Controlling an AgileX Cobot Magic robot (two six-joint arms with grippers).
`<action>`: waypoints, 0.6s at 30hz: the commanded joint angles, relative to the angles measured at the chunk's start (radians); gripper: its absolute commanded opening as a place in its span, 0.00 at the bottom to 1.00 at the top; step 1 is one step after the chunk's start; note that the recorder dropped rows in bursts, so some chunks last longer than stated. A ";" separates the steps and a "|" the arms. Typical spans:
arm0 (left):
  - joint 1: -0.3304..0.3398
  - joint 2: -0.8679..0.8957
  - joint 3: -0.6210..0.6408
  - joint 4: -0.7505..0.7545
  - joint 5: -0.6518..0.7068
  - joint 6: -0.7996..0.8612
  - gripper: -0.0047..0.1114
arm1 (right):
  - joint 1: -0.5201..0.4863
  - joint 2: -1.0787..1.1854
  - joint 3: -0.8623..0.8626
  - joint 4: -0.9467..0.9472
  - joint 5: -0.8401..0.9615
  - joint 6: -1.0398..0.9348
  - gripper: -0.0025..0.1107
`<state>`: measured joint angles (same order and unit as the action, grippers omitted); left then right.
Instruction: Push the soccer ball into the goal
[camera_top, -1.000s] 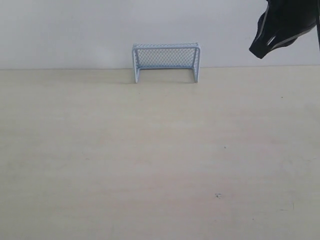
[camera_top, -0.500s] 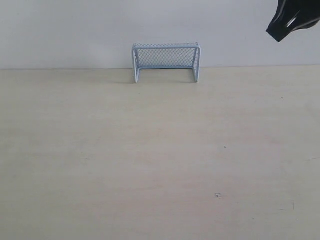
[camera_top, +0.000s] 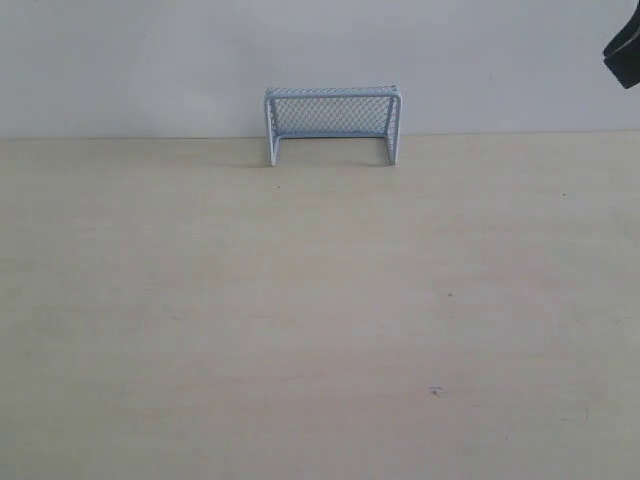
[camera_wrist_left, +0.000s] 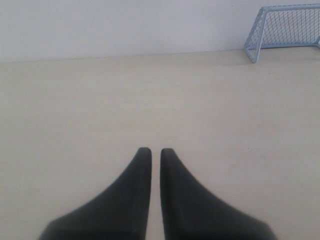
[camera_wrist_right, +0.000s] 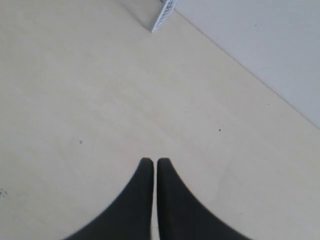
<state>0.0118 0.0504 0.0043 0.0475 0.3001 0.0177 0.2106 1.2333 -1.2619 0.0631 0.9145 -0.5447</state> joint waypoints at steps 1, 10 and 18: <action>0.005 -0.003 -0.004 -0.007 -0.012 -0.009 0.09 | -0.005 -0.058 0.048 -0.002 -0.035 0.037 0.02; 0.005 -0.003 -0.004 -0.007 -0.012 -0.009 0.09 | -0.005 -0.180 0.196 -0.003 -0.122 0.092 0.02; 0.005 -0.003 -0.004 -0.007 -0.012 -0.009 0.09 | -0.005 -0.270 0.273 -0.003 -0.150 0.125 0.02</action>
<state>0.0118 0.0504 0.0043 0.0475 0.3001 0.0177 0.2106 0.9913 -1.0080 0.0631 0.7792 -0.4310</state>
